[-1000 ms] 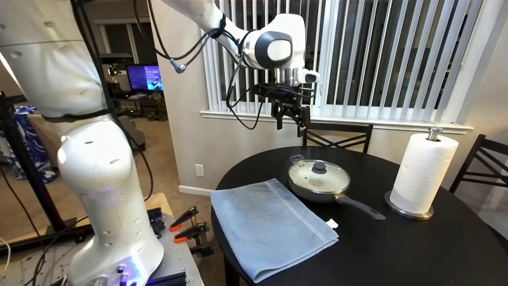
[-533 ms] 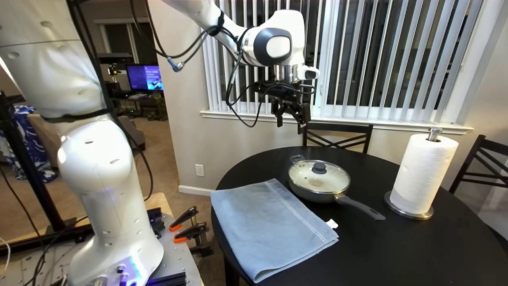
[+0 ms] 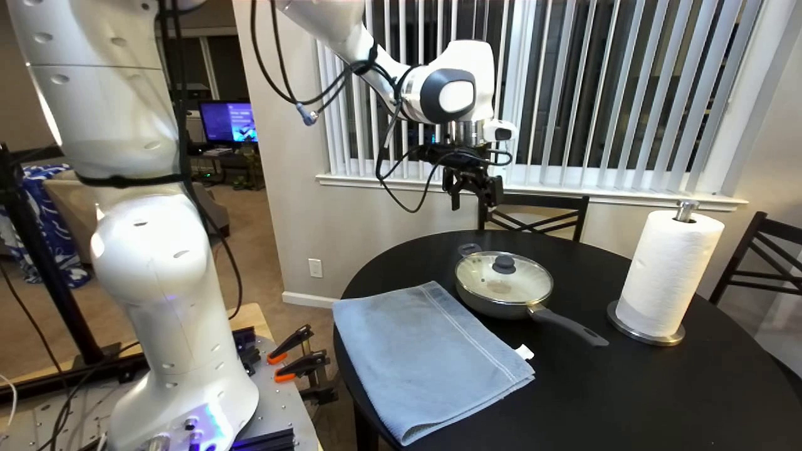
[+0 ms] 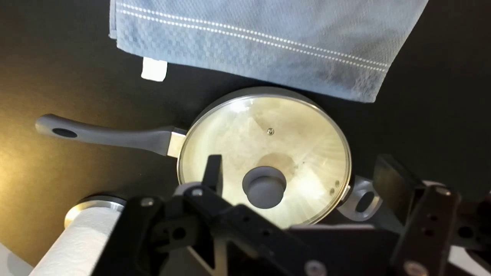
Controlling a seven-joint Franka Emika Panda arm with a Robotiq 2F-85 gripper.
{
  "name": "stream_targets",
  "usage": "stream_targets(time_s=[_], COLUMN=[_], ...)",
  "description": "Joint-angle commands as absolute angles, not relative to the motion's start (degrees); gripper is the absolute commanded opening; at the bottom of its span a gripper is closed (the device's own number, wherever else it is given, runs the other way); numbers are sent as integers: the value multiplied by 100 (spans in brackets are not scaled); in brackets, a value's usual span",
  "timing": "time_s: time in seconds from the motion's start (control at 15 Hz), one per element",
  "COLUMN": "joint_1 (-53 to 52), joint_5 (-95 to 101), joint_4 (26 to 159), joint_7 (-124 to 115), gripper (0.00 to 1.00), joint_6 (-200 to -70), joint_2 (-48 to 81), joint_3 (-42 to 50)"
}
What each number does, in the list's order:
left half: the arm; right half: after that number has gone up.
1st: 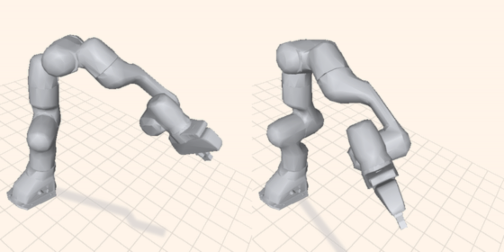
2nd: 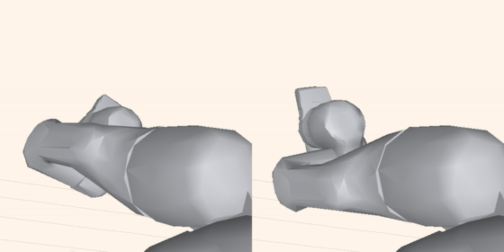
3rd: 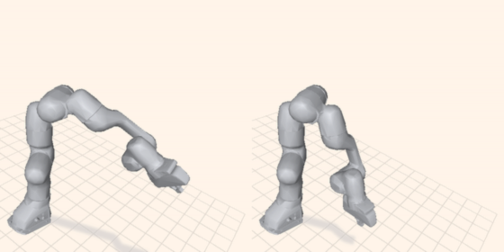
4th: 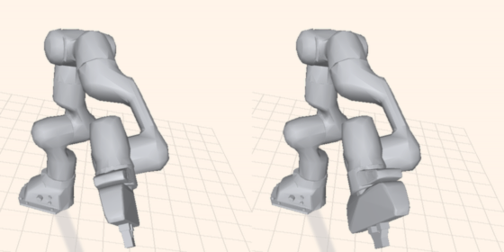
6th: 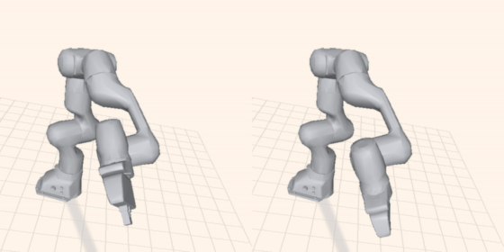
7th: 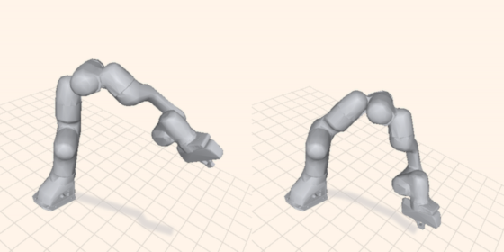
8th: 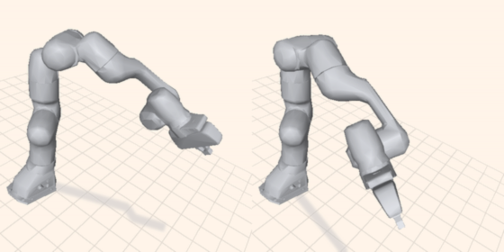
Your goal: Put the glass lid on the towel.
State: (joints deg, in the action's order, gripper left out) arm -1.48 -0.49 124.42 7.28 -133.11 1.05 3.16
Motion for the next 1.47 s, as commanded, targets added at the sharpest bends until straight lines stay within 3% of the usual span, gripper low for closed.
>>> stream_targets(time_s=[0.0,0.53,1.4], joint_1=[-59,-126,94], joint_5=[-87,55,-110], joint_4=[11494,9244,7498], joint_7=[478,144,346], gripper=[100,100,100], joint_6=[-13822,-13402,-11900], joint_2=[1548,3655,4782], joint_3=[220,147,-44])
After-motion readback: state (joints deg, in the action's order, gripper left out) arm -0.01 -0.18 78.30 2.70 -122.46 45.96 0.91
